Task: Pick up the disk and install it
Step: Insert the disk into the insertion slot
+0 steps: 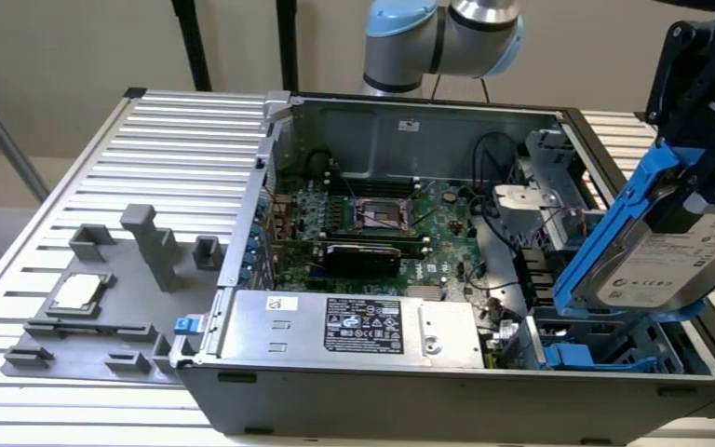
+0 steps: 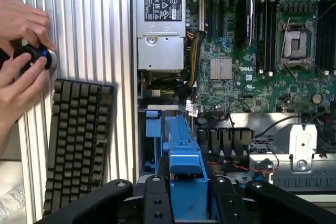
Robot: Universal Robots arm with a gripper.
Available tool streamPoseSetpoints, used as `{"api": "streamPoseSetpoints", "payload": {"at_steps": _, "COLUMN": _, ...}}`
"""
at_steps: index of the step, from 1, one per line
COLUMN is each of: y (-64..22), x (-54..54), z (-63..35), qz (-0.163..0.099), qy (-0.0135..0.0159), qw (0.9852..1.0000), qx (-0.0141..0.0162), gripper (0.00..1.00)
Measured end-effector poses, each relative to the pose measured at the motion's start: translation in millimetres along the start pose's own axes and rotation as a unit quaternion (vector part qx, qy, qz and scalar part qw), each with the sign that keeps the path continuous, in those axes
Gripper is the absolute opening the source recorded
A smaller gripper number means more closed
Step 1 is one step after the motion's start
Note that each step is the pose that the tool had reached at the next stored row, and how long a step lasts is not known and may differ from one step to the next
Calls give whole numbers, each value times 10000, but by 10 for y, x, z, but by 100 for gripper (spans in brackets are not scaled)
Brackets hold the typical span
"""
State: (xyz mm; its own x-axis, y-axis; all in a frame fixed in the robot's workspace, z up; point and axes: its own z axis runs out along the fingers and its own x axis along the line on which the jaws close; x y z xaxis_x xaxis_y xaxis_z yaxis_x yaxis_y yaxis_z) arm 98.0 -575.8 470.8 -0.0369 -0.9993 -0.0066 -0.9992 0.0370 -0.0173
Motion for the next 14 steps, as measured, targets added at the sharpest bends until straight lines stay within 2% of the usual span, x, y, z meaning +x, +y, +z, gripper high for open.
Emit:
{"api": "streamPoseSetpoints", "payload": {"at_steps": 5, "y": 1, "x": 1, "z": 69, "qz": 0, "qy": 1, "qw": 10000, "qx": -36, "gripper": 0}}
{"api": "streamPoseSetpoints", "payload": {"at_steps": 14, "y": 2, "x": 1, "z": 123, "qz": 0, "qy": 0, "qw": 10000, "qx": -36, "gripper": 0}}
